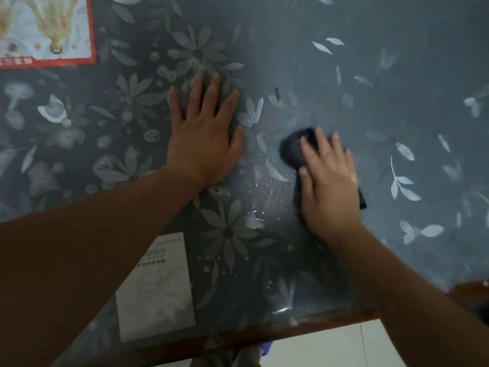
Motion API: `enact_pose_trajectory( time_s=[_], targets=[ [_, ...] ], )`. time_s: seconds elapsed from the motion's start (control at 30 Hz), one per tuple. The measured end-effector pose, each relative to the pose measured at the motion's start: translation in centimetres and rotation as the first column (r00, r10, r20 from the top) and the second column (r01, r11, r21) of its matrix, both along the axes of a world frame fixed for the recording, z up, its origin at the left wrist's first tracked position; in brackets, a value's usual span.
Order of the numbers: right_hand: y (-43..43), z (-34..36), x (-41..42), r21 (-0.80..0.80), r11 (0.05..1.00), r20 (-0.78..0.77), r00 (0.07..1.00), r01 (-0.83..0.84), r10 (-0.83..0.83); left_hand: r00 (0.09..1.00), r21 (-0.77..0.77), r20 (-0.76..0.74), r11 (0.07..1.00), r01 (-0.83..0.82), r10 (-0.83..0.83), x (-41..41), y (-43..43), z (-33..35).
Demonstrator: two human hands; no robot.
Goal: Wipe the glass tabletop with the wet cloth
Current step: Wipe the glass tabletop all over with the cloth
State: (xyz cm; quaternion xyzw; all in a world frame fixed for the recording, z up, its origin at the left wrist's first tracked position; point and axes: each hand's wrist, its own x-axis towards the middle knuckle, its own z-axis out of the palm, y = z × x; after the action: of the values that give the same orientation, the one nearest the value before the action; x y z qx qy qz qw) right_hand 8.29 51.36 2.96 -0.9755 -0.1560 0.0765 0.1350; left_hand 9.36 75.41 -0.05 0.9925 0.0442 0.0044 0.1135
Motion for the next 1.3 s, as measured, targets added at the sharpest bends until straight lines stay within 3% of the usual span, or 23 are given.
enact_pose_trajectory(
  time_s=[0.1,0.17,0.33,0.53,0.63,0.83,0.97,1.03,1.2,1.3],
  targets=[
    [-1.7,0.2,-5.8,-0.020,0.993,-0.026,0.993,-0.112,0.112,1.000,-0.043,0.001,0.999,-0.004,0.004,-0.1,-0.1,0.3],
    [-2.0,0.1,-5.2,0.023,0.991,-0.033,0.990,-0.135,0.136,1.000,-0.088,-0.008,0.996,-0.002,0.001,-0.2,-0.1,0.8],
    [1.8,-0.2,-1.4,0.061,0.990,0.020,0.992,0.125,-0.126,0.993,-0.159,-0.112,0.987,0.015,-0.033,0.2,0.8,2.2],
    [1.3,-0.4,-9.4,0.021,0.994,-0.001,0.994,-0.109,0.109,0.998,-0.111,-0.046,0.993,0.037,-0.042,-7.6,-0.6,2.7],
    [0.7,-0.1,-7.8,0.060,0.985,-0.020,0.987,-0.161,0.162,0.997,-0.063,-0.067,0.998,0.028,-0.033,-9.6,-0.9,2.0],
    [1.0,-0.1,-6.3,0.072,0.997,0.007,1.000,0.029,-0.029,0.996,0.017,-0.072,0.999,0.051,-0.050,-9.8,-1.1,1.4],
    [-1.0,-0.2,-11.1,0.048,0.967,-0.019,0.968,-0.250,0.251,0.994,0.026,-0.098,0.998,0.052,-0.049,-9.7,-1.3,1.9],
    [-2.7,-0.2,-9.1,0.019,0.956,-0.006,0.956,-0.292,0.293,0.993,0.036,-0.106,0.998,0.051,-0.047,-9.7,-1.4,1.9],
    [-6.9,0.1,-5.4,0.033,0.983,-0.015,0.983,0.183,-0.182,0.993,0.037,-0.103,0.998,0.056,-0.052,-9.9,-1.3,1.9],
    [-6.0,0.1,-10.2,0.038,0.978,-0.015,0.978,0.207,-0.207,0.994,0.029,-0.097,0.999,0.044,-0.041,-10.0,-1.5,1.8]
  ],
)
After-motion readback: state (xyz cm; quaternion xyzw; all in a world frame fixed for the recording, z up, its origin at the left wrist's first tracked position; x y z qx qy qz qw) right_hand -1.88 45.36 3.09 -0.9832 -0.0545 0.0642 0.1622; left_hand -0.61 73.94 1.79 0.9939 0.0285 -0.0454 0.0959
